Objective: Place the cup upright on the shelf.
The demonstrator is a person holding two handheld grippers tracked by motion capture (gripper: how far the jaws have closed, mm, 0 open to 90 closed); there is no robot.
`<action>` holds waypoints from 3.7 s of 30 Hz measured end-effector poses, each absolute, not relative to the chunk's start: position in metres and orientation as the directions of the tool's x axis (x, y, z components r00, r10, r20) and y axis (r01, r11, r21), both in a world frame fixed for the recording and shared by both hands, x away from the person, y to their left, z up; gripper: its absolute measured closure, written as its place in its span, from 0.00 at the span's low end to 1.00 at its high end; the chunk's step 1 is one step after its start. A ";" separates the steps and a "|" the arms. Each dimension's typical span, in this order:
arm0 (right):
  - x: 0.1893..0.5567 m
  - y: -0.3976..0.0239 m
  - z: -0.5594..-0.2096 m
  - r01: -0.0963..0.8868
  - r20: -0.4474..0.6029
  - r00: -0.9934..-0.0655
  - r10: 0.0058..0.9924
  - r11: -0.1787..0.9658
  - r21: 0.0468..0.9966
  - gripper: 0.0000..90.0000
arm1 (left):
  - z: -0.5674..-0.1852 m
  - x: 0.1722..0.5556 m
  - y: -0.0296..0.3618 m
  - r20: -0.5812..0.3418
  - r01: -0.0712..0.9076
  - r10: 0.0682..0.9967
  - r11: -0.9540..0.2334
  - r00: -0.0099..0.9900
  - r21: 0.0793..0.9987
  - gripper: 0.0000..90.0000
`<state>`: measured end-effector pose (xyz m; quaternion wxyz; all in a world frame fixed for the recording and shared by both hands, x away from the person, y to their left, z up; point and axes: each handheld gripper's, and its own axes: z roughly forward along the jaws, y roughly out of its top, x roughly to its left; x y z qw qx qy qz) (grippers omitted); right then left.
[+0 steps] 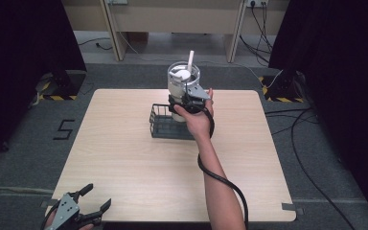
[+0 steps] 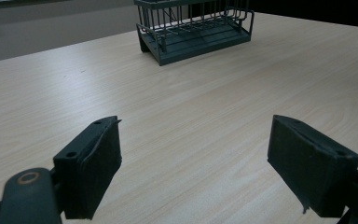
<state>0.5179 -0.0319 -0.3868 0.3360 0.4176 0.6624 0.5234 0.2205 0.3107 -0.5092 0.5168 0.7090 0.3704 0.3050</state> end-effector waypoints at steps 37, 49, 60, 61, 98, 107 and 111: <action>0.528 -0.025 -0.435 0.235 -0.038 -0.417 0.908 0.148 0.961 0.10 | -0.509 0.220 0.310 0.054 0.208 0.834 -0.199 0.550 0.958 0.18; 0.521 -0.029 -0.440 0.232 -0.041 -0.417 0.908 0.150 0.961 0.02 | -0.509 0.220 0.310 0.057 0.207 0.834 -0.202 0.549 0.957 0.18; 0.509 -0.037 -0.439 0.231 -0.047 -0.417 0.908 0.156 0.960 0.02 | -0.509 0.220 0.309 0.060 0.205 0.834 -0.204 0.548 0.957 0.18; 0.507 -0.038 -0.439 0.231 -0.047 -0.418 0.907 0.156 0.960 0.02 | -0.509 0.220 0.310 0.064 0.205 0.834 -0.208 0.548 0.956 0.18; 0.438 -0.082 -0.434 0.231 -0.005 -0.416 0.909 0.111 0.967 0.04 | -0.509 0.220 0.309 0.077 0.204 0.836 -0.220 0.543 0.954 0.18; 0.424 -0.091 -0.439 0.241 -0.011 -0.414 0.910 0.121 0.963 0.05 | -0.509 0.220 0.309 0.075 0.205 0.838 -0.218 0.541 0.954 0.18; 0.418 -0.095 -0.442 0.245 -0.012 -0.415 0.910 0.125 0.961 0.05 | -0.509 0.219 0.309 0.076 0.205 0.838 -0.219 0.540 0.954 0.18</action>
